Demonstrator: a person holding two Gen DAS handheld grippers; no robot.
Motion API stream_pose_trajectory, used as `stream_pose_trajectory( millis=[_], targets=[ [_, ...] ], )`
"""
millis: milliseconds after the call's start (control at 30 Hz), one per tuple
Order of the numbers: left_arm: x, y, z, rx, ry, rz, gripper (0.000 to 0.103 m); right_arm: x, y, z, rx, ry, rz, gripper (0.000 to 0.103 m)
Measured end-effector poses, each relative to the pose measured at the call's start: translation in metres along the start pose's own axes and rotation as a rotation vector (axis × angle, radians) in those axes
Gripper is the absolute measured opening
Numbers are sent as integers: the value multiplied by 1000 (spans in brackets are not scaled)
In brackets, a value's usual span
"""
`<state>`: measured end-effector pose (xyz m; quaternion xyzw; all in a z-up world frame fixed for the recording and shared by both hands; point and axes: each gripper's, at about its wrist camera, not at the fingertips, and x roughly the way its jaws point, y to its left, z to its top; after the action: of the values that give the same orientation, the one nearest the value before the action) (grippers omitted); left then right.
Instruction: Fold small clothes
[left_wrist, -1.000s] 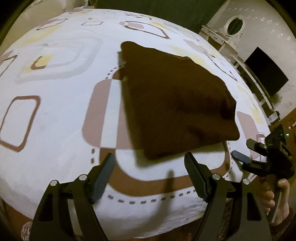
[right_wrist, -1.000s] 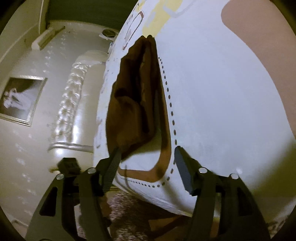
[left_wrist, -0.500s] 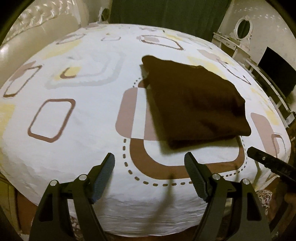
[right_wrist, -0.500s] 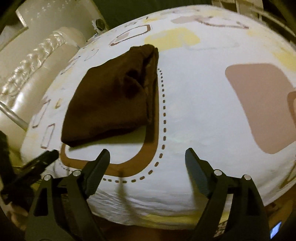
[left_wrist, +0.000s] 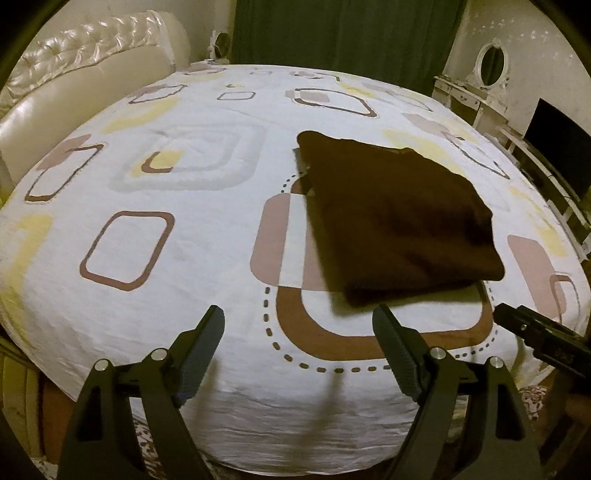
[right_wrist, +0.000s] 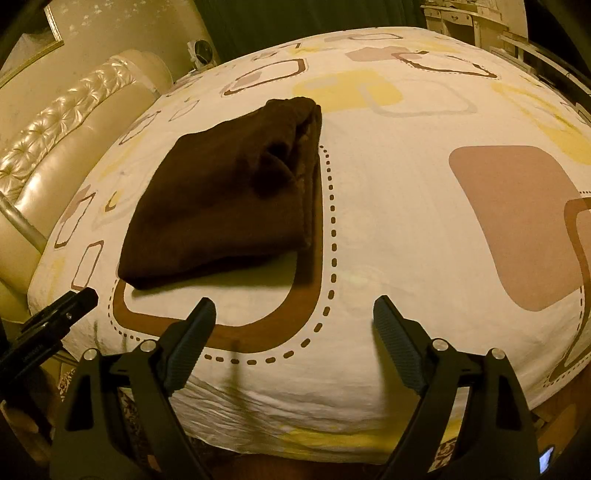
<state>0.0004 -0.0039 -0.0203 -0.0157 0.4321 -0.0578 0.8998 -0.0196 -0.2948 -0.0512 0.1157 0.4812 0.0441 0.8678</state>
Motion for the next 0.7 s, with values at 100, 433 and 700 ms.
stream_pose_trajectory(
  millis=[100, 433, 700],
  targets=[
    [-2, 2, 1, -11, -10, 10, 82, 1, -1, 1, 0, -1, 0, 87],
    [-4, 1, 1, -28, -18, 4, 85, 3, 5, -1, -16, 0, -13, 88],
    [-2, -4, 1, 6, -1, 24, 85, 5, 8, -3, -22, 4, -9, 89]
  ],
)
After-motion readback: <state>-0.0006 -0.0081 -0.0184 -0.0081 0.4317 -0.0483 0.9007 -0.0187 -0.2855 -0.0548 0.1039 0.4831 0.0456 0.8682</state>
